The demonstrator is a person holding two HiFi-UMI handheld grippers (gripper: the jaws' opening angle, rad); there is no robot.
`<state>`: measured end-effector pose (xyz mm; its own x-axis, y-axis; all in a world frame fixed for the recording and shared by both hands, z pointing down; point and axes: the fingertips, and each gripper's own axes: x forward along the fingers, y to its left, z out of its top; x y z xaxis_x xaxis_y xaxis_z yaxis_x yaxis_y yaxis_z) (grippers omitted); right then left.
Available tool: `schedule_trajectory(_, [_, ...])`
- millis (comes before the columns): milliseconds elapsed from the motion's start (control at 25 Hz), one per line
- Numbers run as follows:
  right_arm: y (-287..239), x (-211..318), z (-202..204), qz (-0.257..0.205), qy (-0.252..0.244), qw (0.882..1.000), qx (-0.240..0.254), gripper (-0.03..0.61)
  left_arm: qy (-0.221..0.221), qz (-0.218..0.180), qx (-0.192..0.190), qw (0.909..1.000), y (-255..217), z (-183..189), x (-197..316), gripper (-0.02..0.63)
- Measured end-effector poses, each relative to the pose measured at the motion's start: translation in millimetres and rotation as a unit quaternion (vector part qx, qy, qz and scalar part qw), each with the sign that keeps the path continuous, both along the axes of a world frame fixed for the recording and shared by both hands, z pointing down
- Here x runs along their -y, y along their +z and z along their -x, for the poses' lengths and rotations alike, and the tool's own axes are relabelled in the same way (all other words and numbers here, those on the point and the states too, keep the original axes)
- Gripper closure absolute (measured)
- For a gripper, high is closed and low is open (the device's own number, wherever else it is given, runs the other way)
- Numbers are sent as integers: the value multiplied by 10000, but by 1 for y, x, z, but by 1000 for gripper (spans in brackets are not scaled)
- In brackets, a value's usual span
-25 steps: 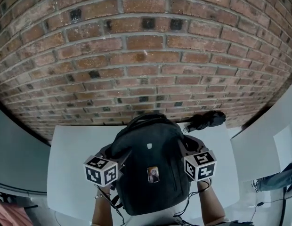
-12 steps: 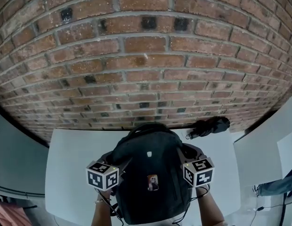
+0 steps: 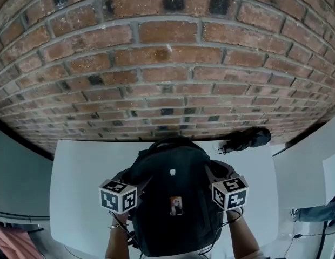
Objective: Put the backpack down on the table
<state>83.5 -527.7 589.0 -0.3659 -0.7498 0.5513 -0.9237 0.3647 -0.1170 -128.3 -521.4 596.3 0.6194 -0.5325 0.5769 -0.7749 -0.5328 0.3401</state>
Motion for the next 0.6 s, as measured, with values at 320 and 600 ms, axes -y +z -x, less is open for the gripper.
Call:
schedule_trajectory(320, [31, 8, 1, 258, -47, 9997, 3, 512, -55, 324, 72, 9994, 28, 1, 7, 385])
schedule_trajectory(600, [56, 16, 3, 460, -114, 9989, -34, 512, -129, 637, 116, 9978, 54, 4, 13, 377])
